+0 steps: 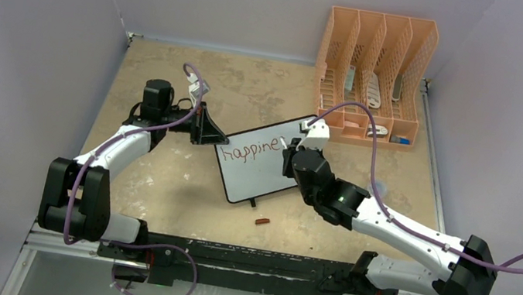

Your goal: Write a sentence on the whiteboard

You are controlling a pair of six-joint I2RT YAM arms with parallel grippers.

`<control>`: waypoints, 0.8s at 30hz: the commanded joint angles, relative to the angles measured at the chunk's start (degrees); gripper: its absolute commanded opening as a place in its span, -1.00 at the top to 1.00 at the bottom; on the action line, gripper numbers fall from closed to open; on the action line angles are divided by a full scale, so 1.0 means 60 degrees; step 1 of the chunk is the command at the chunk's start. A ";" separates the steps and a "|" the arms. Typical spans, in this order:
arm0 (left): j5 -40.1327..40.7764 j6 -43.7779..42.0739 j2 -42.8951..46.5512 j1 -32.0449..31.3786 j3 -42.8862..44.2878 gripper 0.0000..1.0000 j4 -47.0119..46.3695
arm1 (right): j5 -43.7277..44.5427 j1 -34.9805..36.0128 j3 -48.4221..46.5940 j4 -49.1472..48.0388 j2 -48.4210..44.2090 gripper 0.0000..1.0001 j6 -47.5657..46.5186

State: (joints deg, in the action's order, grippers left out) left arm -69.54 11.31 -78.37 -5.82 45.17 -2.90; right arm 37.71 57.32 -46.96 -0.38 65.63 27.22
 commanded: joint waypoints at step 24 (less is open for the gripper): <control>0.0168 -0.0406 -0.0152 -0.0245 0.0074 1.00 0.0439 | 0.0434 -0.0061 -0.0005 0.1499 -0.0215 1.00 0.0743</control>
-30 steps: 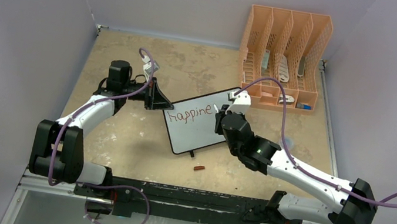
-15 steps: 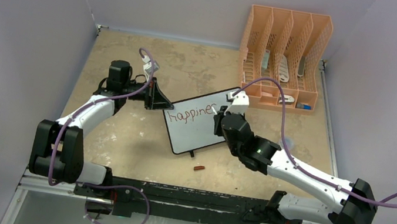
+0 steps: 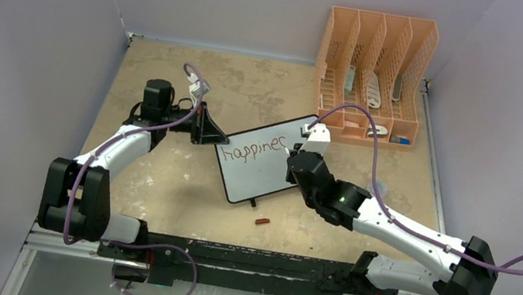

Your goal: Write a sentence on the whiteboard

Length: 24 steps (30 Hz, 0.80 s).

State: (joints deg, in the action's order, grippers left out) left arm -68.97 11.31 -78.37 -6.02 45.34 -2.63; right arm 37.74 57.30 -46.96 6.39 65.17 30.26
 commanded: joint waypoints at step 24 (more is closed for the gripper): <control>0.0069 -0.0406 -0.0179 -0.0212 0.0051 1.00 0.0411 | -0.0671 -0.0057 -0.0069 -0.0208 -0.0231 1.00 0.0000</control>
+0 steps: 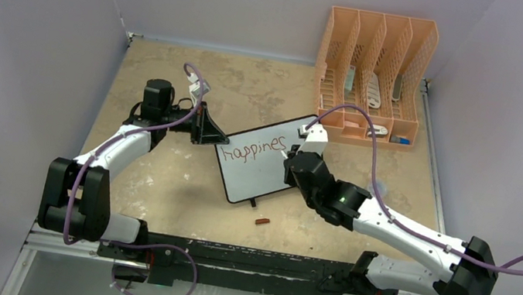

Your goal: Write a sentence on the whiteboard

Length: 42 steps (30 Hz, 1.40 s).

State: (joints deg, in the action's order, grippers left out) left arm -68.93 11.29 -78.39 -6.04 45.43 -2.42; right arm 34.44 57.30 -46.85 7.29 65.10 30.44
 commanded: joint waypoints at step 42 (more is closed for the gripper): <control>0.0062 -0.0475 -0.0177 -0.0209 0.0062 1.00 0.0385 | 0.0449 -0.0641 -0.0063 -0.1171 -0.0286 1.00 -0.0486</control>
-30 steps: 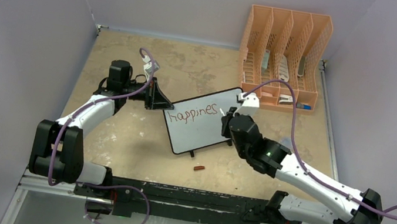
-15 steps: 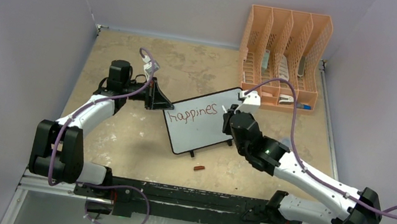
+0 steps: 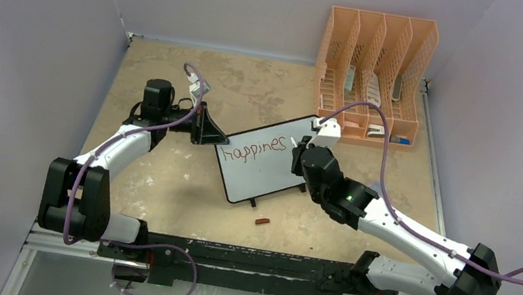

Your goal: Write a sentence on the whiteboard

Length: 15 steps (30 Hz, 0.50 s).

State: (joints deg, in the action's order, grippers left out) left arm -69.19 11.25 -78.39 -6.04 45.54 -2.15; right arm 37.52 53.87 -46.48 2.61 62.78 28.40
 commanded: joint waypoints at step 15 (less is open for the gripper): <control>0.0106 -0.0475 -0.0177 -0.0209 0.0056 1.00 0.0330 | -0.0546 -0.0071 -0.0208 -0.0750 0.0281 1.00 -0.0367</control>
State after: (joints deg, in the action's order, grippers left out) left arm -68.95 11.11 -78.41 -6.09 45.54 -2.00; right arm 36.16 53.60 -46.48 1.23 64.20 27.20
